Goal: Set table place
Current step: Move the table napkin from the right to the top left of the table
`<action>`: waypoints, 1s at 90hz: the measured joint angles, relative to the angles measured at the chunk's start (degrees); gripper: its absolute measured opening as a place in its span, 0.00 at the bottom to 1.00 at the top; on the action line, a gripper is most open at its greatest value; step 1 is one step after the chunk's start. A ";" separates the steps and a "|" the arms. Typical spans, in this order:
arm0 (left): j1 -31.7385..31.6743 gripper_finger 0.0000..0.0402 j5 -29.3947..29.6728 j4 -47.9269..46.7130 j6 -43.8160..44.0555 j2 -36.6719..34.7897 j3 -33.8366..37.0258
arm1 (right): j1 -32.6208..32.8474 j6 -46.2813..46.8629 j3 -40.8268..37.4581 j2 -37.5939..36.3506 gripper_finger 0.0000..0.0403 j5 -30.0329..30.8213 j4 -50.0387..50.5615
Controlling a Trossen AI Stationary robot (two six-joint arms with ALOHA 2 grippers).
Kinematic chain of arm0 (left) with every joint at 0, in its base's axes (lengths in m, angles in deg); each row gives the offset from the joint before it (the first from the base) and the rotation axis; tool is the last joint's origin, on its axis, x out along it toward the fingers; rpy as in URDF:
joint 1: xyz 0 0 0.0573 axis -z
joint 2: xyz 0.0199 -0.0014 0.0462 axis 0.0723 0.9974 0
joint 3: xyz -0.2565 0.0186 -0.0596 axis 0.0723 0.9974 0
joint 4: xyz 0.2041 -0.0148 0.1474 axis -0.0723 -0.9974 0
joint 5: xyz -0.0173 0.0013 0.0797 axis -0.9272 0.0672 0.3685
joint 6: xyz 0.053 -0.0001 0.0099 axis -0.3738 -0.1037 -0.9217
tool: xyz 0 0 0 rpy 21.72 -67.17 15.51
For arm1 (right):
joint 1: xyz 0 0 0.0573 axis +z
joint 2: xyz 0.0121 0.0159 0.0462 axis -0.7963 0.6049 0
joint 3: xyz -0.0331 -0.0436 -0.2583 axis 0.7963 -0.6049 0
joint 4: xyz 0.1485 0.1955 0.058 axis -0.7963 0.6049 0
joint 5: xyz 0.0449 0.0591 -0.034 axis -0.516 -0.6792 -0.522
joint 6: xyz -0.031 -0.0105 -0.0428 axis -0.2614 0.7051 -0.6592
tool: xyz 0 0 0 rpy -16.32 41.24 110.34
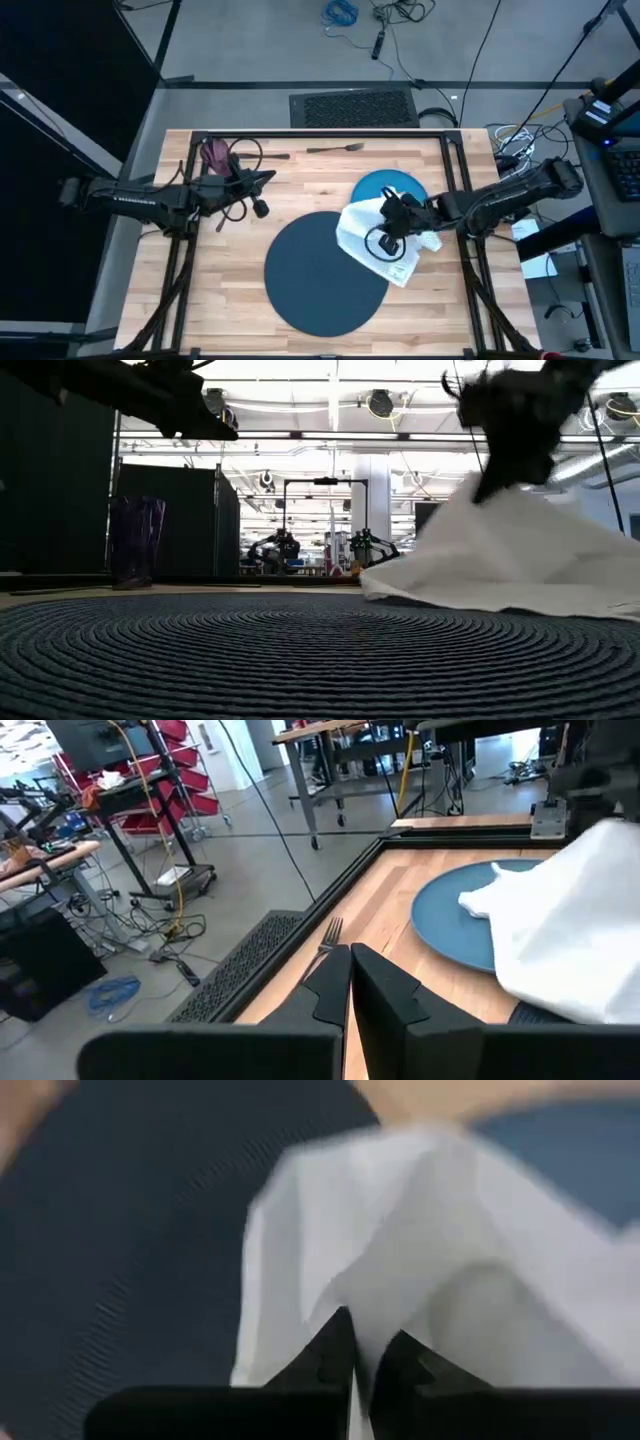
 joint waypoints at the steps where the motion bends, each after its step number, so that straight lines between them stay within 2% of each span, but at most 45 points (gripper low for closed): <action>1: 0.01 0.00 0.00 0.00 -0.01 0.00 0.00 | -0.21 -0.72 0.58 0.00 0.00 0.06 0.00; 20: 0.01 0.00 0.00 0.00 -0.04 0.00 0.00 | -5.81 -14.47 9.93 -0.07 0.00 3.12 -1.04; 36: 0.01 0.00 -1.51 0.00 -0.04 0.00 0.00 | -12.60 -21.89 11.92 -0.07 0.00 2.00 -5.20; 48: -0.01 0.00 -1.70 -0.01 -0.06 0.00 0.00 | -19.17 -26.49 11.92 0.19 0.00 -3.63 -11.48; 62: -0.01 0.00 -1.70 0.00 -0.09 0.00 0.00 | -27.13 -28.49 11.92 1.86 0.00 -15.37 -22.28; 77: -0.01 0.00 -1.67 0.01 -0.49 0.00 0.00 | -33.22 -28.09 11.92 6.69 0.00 -24.83 -33.91; 90: -0.01 0.00 -1.64 0.02 -0.63 0.00 0.00 | -35.66 -25.98 12.09 12.79 0.00 -30.18 -50.24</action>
